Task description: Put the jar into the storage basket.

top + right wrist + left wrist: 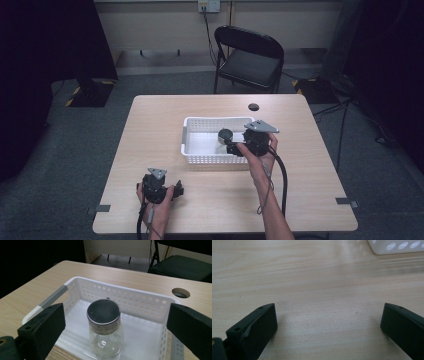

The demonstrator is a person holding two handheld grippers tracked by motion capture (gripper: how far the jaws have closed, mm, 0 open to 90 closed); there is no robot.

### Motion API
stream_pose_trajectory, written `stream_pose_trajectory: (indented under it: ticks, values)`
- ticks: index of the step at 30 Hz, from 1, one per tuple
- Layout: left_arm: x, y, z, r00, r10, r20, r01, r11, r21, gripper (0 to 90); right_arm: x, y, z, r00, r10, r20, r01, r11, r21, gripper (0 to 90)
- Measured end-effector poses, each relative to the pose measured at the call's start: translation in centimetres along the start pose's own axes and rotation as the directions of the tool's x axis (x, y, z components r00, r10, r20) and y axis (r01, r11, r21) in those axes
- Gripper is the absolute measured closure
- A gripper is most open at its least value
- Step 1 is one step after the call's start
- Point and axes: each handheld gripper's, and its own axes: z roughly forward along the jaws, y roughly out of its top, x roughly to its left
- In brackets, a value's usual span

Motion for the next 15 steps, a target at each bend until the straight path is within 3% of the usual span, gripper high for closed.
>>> stream_pose_trajectory:
  ticks: [3, 6, 15]
  values:
    - [0.0, 0.0, 0.0, 1.0, 0.0, 0.0, 0.0, 1.0, 0.0, 0.2, -0.1, -0.1, -0.5, 0.9999, 0.002, -0.011, -0.002, 1.0, -0.003, 1.8]
    - [0.0, 0.0, 0.0, 1.0, 0.0, 0.0, 0.0, 1.0, 0.0, 0.2, -0.1, -0.6, -1.1, 0.9999, -0.012, 0.008, 0.012, 1.0, -0.012, 1.1]
    - [0.0, 0.0, 0.0, 1.0, 0.0, 0.0, 0.0, 1.0, 0.0, 0.2, -0.5, -1.8, -2.7, 0.9994, 0.009, 0.035, -0.008, 1.0, -0.026, 1.7]
